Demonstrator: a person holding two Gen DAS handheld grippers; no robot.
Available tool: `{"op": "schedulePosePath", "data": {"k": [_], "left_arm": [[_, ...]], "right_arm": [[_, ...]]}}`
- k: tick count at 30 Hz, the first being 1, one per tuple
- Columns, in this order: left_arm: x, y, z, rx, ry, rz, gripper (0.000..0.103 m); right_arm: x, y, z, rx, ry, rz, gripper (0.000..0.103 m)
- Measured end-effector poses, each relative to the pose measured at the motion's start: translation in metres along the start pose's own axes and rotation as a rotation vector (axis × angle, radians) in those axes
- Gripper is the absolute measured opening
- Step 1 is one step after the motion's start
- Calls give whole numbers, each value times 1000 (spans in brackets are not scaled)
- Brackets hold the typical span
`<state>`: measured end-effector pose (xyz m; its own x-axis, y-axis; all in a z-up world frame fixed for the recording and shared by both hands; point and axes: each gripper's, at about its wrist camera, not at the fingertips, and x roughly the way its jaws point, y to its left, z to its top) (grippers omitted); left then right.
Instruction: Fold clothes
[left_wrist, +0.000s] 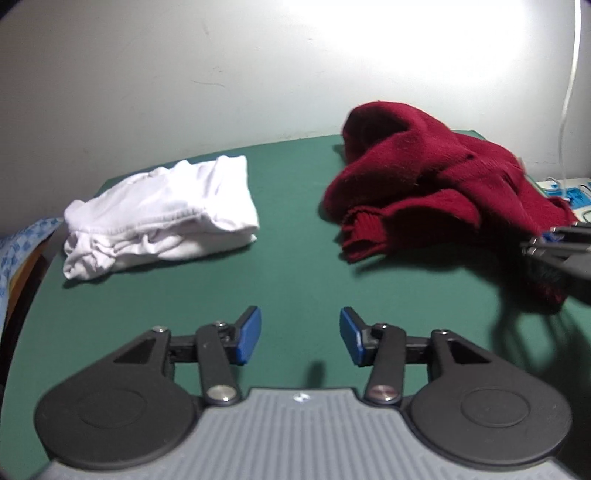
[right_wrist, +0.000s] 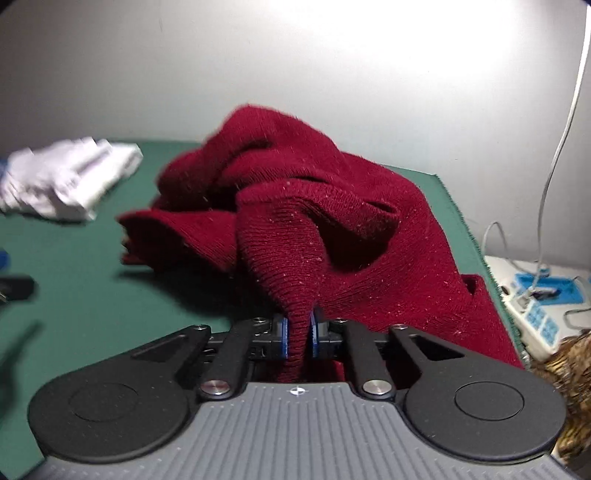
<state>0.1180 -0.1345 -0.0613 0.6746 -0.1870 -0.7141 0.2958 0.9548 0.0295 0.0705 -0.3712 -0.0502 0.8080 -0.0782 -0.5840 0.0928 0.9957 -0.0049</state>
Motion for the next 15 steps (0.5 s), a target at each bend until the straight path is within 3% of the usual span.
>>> {"op": "schedulePosePath", "data": {"k": [3,4,7,10,11,12,13,14,15], "left_arm": [[-11,-7,-3,-36,39,-202,51],[-16,-9,-4,-50,42,-265,57],[-31,-20,-11,-61,46,-407,72],[-39,-38,-18,-51,59,-498,98],[-38,-47,-20,-49,69,-511,98],[-33,-57,-22,-45,94,-520,96],[-27,-69,-24,-41,124,-528,84],[-19,-82,-26,-27,160,-512,50],[-12,-97,-27,-3,199,-487,24]], "right_arm": [[-70,8,-12,-70,-65,136,11],[-90,10,-20,-109,-68,159,11],[-143,7,-53,-184,2,222,11],[-174,3,-89,-232,88,204,11],[-180,2,-98,-213,102,191,11],[-186,0,-107,-194,116,177,12],[-191,0,-114,-173,122,160,12],[-194,1,-118,-149,121,140,12],[-197,3,-122,-125,120,119,13]]}}
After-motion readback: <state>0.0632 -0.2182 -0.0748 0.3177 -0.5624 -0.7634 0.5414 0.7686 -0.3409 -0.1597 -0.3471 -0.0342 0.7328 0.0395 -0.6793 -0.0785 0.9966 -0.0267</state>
